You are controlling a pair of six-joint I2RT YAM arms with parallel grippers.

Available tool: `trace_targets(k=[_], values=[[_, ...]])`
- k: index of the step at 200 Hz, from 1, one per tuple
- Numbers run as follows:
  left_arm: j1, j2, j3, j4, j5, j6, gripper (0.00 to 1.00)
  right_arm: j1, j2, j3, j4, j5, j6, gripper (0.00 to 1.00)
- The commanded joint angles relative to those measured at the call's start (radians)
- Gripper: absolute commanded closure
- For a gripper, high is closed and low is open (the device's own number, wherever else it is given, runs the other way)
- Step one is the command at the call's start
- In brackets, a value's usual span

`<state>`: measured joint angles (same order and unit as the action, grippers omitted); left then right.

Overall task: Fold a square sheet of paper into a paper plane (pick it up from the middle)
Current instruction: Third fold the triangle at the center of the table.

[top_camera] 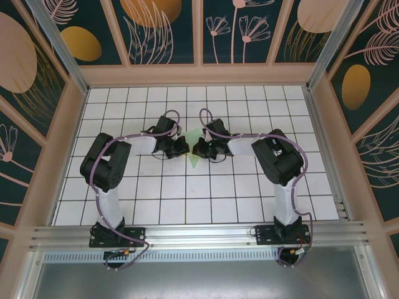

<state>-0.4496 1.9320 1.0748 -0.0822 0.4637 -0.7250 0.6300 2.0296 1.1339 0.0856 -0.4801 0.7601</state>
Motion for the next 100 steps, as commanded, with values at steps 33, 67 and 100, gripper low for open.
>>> trace_targets(k=[33, 67, 100], values=[[-0.010, 0.033, 0.022, -0.021, -0.010, 0.030, 1.00, -0.002, 0.020, -0.028, -0.079, 0.006, 0.001, 1.00], [-0.009, 0.047, 0.024, -0.064, -0.069, 0.039, 1.00, -0.005, -0.010, -0.037, -0.047, -0.002, 0.003, 1.00], [-0.010, 0.059, 0.013, -0.076, -0.096, 0.042, 1.00, -0.010, -0.073, -0.047, 0.019, -0.032, -0.010, 1.00]])
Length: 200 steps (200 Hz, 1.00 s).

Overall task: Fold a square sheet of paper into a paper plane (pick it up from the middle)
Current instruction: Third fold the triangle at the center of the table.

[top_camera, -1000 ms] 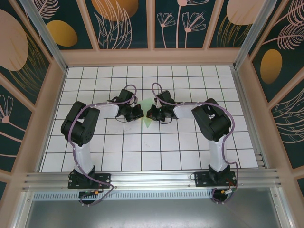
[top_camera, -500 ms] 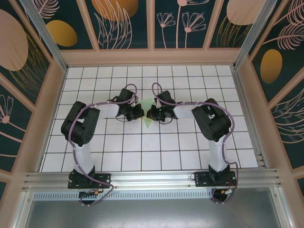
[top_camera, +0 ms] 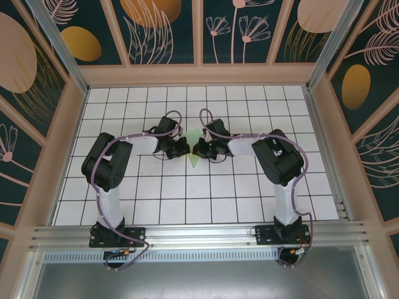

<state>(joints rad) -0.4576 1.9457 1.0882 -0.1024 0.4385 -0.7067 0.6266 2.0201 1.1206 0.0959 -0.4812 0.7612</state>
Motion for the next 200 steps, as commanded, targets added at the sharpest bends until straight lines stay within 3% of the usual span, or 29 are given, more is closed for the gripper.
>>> trace_targets(k=[1, 69, 200], values=[[-0.002, 0.045, 0.000, -0.057, -0.071, 0.025, 1.00, -0.007, -0.065, -0.033, 0.012, -0.032, -0.013, 1.00], [-0.003, 0.046, -0.016, -0.055, -0.095, 0.022, 1.00, 0.023, -0.188, -0.232, 0.158, -0.132, -0.018, 1.00], [-0.003, 0.040, -0.011, -0.062, -0.137, 0.016, 1.00, 0.041, -0.116, -0.211, 0.114, -0.125, -0.040, 1.00]])
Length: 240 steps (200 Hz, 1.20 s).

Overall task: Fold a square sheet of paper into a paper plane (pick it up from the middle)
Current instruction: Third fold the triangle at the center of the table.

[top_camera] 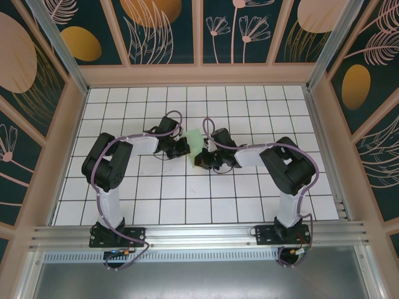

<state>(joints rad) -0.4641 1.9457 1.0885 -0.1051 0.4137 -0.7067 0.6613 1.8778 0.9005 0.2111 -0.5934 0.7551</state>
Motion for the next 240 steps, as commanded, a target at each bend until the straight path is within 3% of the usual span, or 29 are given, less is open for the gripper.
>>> trace_targets(k=[1, 165, 225, 240], values=[[0.004, 0.040, -0.011, -0.060, -0.112, 0.016, 1.00, 0.006, 0.026, 0.008, -0.002, -0.012, -0.034, 1.00], [0.004, 0.039, -0.012, -0.058, -0.110, 0.013, 1.00, 0.013, 0.064, 0.041, -0.010, -0.027, -0.045, 1.00], [0.004, 0.013, 0.021, -0.060, -0.101, 0.024, 1.00, 0.014, 0.081, 0.059, -0.085, 0.026, -0.050, 1.00], [0.004, -0.009, 0.045, -0.056, -0.089, 0.033, 0.96, 0.015, 0.087, 0.065, -0.109, 0.041, -0.051, 1.00]])
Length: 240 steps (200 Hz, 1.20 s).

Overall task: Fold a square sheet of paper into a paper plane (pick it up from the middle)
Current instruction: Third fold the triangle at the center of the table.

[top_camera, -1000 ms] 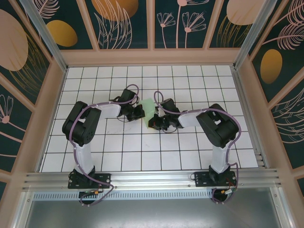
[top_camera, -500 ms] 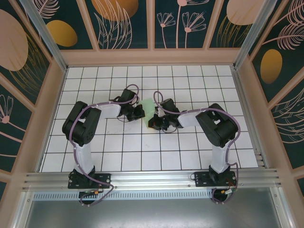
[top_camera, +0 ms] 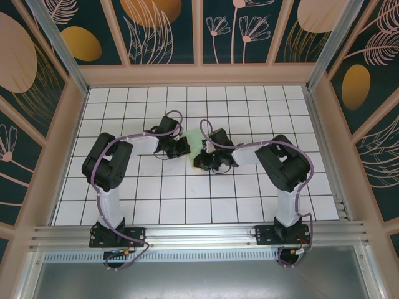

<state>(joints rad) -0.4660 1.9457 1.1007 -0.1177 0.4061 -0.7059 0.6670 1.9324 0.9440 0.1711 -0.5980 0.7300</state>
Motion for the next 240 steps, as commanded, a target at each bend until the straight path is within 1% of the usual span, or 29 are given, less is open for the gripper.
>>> trace_targets(k=[1, 32, 50, 71, 105, 132, 149, 184, 200, 211, 217, 240], values=[[0.006, -0.011, 0.034, -0.044, -0.080, 0.032, 0.96, 0.009, 0.034, 0.021, -0.071, 0.045, -0.026, 1.00], [0.006, -0.066, 0.056, 0.004, -0.031, 0.026, 0.83, 0.009, 0.042, 0.030, -0.106, 0.068, -0.024, 1.00], [0.006, -0.086, 0.038, 0.036, 0.003, 0.019, 0.78, 0.008, 0.043, 0.033, -0.119, 0.077, -0.023, 1.00], [0.006, -0.099, 0.003, 0.063, 0.032, 0.011, 0.77, 0.009, 0.046, 0.038, -0.133, 0.085, -0.021, 1.00], [0.006, -0.126, -0.047, 0.090, 0.042, 0.011, 0.77, 0.009, 0.057, 0.050, -0.161, 0.093, -0.011, 1.00], [0.006, -0.164, -0.070, 0.108, 0.016, 0.013, 0.76, 0.010, 0.067, 0.062, -0.193, 0.103, -0.001, 1.00], [0.006, -0.186, -0.080, 0.118, -0.016, 0.014, 0.73, 0.010, 0.076, 0.072, -0.217, 0.108, 0.005, 1.00], [0.006, -0.224, -0.107, 0.163, -0.028, 0.012, 0.68, 0.010, 0.092, 0.090, -0.260, 0.112, 0.016, 1.00], [0.006, -0.226, -0.121, 0.185, -0.004, 0.010, 0.69, 0.011, 0.100, 0.101, -0.277, 0.113, 0.020, 1.00], [0.006, -0.226, -0.142, 0.210, 0.017, 0.001, 0.74, 0.011, 0.105, 0.106, -0.286, 0.113, 0.022, 1.00], [0.004, -0.256, -0.158, 0.224, 0.027, -0.005, 0.77, 0.010, 0.107, 0.109, -0.291, 0.114, 0.023, 1.00], [-0.001, -0.250, -0.180, 0.239, 0.051, -0.017, 0.89, 0.010, 0.113, 0.114, -0.297, 0.113, 0.025, 1.00]])
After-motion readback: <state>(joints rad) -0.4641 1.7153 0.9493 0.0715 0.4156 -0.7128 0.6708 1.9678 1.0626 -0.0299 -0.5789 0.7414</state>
